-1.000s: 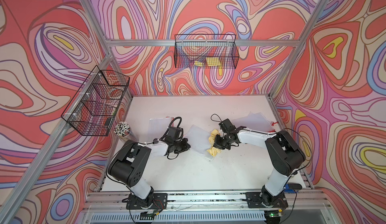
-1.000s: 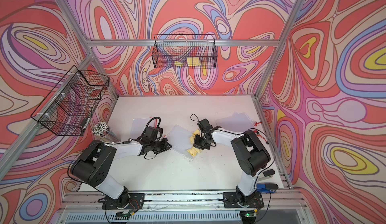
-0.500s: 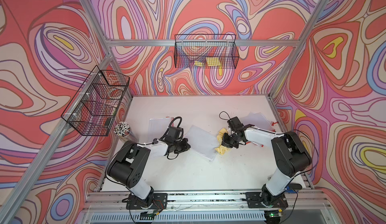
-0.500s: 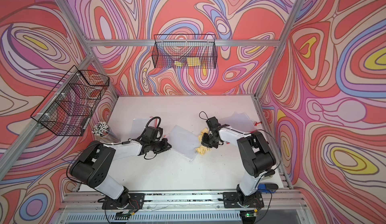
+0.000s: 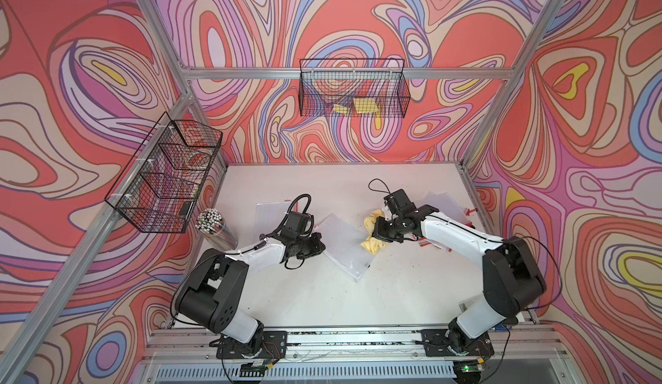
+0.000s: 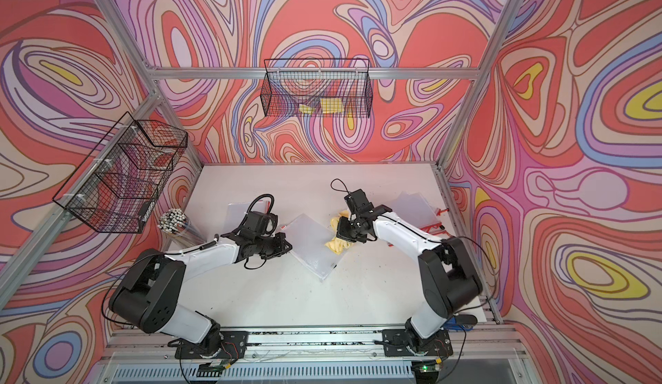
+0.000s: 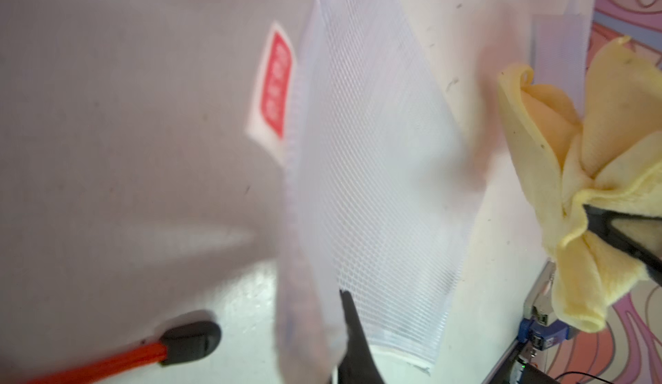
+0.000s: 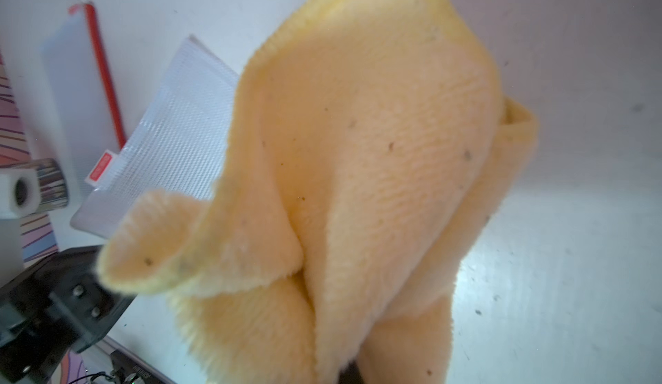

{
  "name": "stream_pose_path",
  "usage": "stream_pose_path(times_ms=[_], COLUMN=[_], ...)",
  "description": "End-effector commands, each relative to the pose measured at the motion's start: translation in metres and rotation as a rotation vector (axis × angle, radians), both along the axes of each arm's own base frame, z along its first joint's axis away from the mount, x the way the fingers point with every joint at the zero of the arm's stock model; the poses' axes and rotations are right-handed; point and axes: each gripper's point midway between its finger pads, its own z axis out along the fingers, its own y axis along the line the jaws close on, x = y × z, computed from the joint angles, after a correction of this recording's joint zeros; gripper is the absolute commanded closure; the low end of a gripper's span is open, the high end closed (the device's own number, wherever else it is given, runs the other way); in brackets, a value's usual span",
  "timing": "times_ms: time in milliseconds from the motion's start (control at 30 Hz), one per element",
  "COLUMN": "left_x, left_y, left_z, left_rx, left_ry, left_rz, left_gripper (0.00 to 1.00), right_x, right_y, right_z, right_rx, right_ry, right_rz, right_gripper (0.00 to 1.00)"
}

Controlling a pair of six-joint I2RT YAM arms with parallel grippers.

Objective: Wipe the document bag
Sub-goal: Place the document bag.

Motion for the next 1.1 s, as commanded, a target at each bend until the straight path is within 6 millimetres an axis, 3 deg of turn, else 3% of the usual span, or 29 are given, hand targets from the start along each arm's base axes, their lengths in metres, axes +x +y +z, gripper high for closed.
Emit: stream_pose_path(times_ms=[0, 167, 300, 400, 533, 633, 767, 933, 1067], left_x=[0.025, 0.049, 0.064, 0.076, 0.095, 0.117, 0.141, 0.14, 0.136], left_y=[-0.017, -0.056, -0.101, -0.135, -0.177, -0.206, -0.261, -0.328, -0.355], left_z=[0.068, 0.145, 0.207, 0.235, 0.255, 0.255, 0.225, 0.169, 0.144], left_rx=[-0.063, -0.203, -0.357, -0.479, -0.656, -0.773, -0.822, -0.707, -0.669], left_ry=[-0.136, -0.28, -0.39, -0.445, -0.536, -0.571, -0.575, -0.595, -0.55], left_rz=[-0.046, -0.095, -0.143, -0.169, -0.174, -0.14, -0.15, -0.181, -0.202], left_gripper=[1.0, 1.0, 1.0, 1.0, 1.0, 1.0, 1.0, 1.0, 1.0], right_x=[0.006, -0.004, -0.012, -0.019, -0.033, -0.043, -0.052, -0.057, -0.063], right_y=[-0.024, -0.058, -0.084, -0.101, -0.119, -0.129, -0.132, -0.135, -0.143], right_z=[0.066, 0.125, 0.154, 0.171, 0.202, 0.221, 0.233, 0.231, 0.228], right_rx=[-0.023, -0.036, -0.074, -0.092, -0.079, -0.073, -0.053, -0.069, -0.102], right_ry=[-0.174, -0.342, -0.433, -0.487, -0.585, -0.634, -0.671, -0.668, -0.664], right_rz=[-0.089, -0.221, -0.305, -0.366, -0.425, -0.445, -0.435, -0.429, -0.44], right_gripper=[1.0, 1.0, 1.0, 1.0, 1.0, 1.0, 1.0, 1.0, 1.0])
